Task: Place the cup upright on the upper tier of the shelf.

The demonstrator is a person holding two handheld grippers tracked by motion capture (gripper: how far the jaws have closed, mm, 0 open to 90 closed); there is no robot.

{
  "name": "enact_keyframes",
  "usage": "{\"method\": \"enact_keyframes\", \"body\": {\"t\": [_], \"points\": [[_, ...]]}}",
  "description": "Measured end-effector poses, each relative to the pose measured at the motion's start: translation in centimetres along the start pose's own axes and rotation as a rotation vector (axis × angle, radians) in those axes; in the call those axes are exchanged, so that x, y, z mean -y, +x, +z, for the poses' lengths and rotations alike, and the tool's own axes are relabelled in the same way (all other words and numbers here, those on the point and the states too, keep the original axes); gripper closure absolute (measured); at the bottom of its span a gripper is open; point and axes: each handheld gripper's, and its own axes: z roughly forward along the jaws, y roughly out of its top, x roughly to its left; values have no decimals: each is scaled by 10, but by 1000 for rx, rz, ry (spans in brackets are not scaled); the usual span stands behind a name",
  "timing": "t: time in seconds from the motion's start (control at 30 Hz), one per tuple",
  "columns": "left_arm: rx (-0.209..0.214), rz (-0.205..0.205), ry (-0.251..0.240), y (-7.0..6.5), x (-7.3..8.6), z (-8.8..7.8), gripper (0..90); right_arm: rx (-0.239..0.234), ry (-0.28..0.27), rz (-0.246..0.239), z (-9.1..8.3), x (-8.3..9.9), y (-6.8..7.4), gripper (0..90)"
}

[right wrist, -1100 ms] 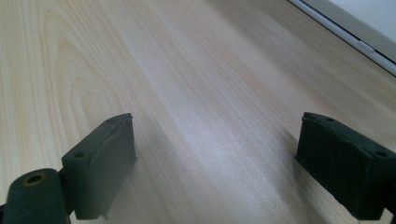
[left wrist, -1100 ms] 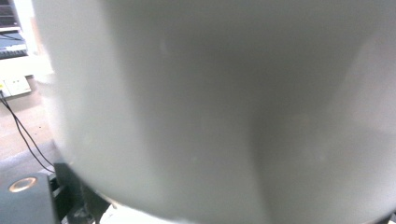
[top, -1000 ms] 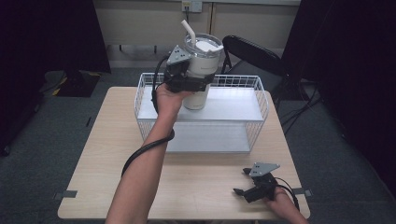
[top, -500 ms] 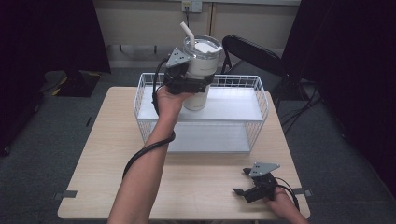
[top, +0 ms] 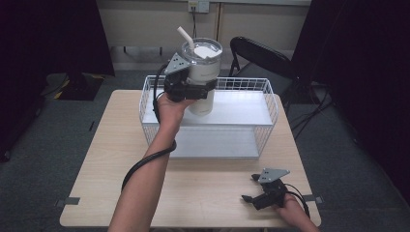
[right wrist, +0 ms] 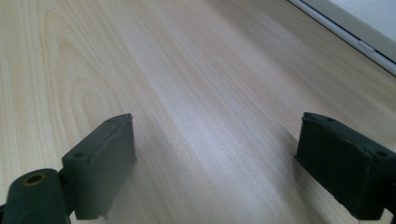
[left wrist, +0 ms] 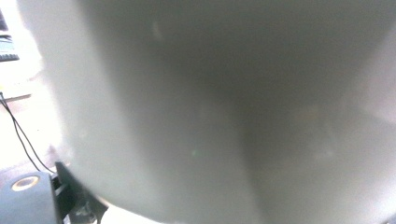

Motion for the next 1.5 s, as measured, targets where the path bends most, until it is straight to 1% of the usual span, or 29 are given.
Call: {"method": "enact_keyframes", "body": {"t": [0.13, 0.2, 0.3, 0.37, 0.43, 0.47, 0.5, 0.53, 0.57, 0.6, 0.63, 0.7, 0.73, 0.8, 0.83, 0.87, 0.9, 0.97, 1.03, 1.07, 1.13, 1.17, 1.23, 1.27, 1.3, 1.37, 1.5], "points": [[7, 12, -7, 1, 3, -1, 92, -1, -2, 1, 0, 0, 0, 109], [5, 36, 8, 1, 4, -1, 89, -4, -4, 4, 0, 0, 0, 109], [6, 38, 10, 1, 4, -3, 88, -9, -6, 11, 0, 0, -1, 109], [3, 36, 13, 1, 4, -3, 89, -9, -6, 10, 0, 0, -1, 109], [3, 11, 41, 1, 5, -1, 91, -2, -3, 2, 0, 0, 0, 109], [7, -7, 68, 2, 6, 0, 87, 0, 0, -2, 0, 0, 0, 109], [17, -26, 73, 3, 10, 0, 82, -1, 0, 0, 0, 0, 0, 109], [17, -30, 63, 4, 13, -2, 83, -2, -1, 1, 0, 0, 0, 109], [8, -28, 53, 2, 14, -3, 84, -1, -4, 2, 0, 0, 0, 109], [8, -28, 53, 2, 14, -3, 86, -2, -3, 2, 0, 0, 0, 109], [-2, -21, 49, 1, 17, -5, 87, -1, -3, 2, 0, 0, 0, 109], [-5, -15, 62, 0, 20, -7, 89, -2, -4, 3, 0, 0, 0, 109], [-6, -4, 68, 0, 20, -9, 91, -2, -4, 2, 0, 0, 0, 109], [-1, -10, 84, 1, 21, -12, 96, 0, -1, -1, 0, 0, 0, 109], [0, -6, 100, 1, 21, -13, 97, 0, -1, 0, 0, 0, 0, 109], [0, -6, 100, 1, 21, -13, 102, 0, -1, 0, 0, 0, 0, 109], [-2, -2, 119, 0, 24, -17, 107, 0, -1, 0, 0, 0, 0, 109], [4, -17, 141, 1, 28, -21, 118, 0, -1, -1, 0, 0, 0, 109], [1, -9, 131, 1, 31, -29, 143, 0, -1, -1, 0, 0, 0, 109], [10, -9, 134, 0, 32, -33, 159, 1, -1, -1, 0, 0, 0, 109], [3, 4, 148, 0, 33, -40, 154, 1, -1, -1, 0, 0, 0, 109], [6, 7, 151, 0, 34, -43, 156, 1, -1, -1, 0, 0, 0, 109], [13, -3, 158, -1, 34, -49, 154, 1, -1, -1, 0, 0, 0, 109], [13, -3, 158, -1, 34, -49, 154, 1, -1, -1, 0, 0, 0, 109], [14, -1, 171, -2, 35, -54, 154, 1, -1, -2, 0, 0, 0, 109], [27, 10, 183, -3, 37, -59, 154, 1, -1, -1, 0, 0, 0, 109], [46, 9, 195, -6, 40, -68, 153, 1, -1, -1, 0, 0, 0, 109]]}}
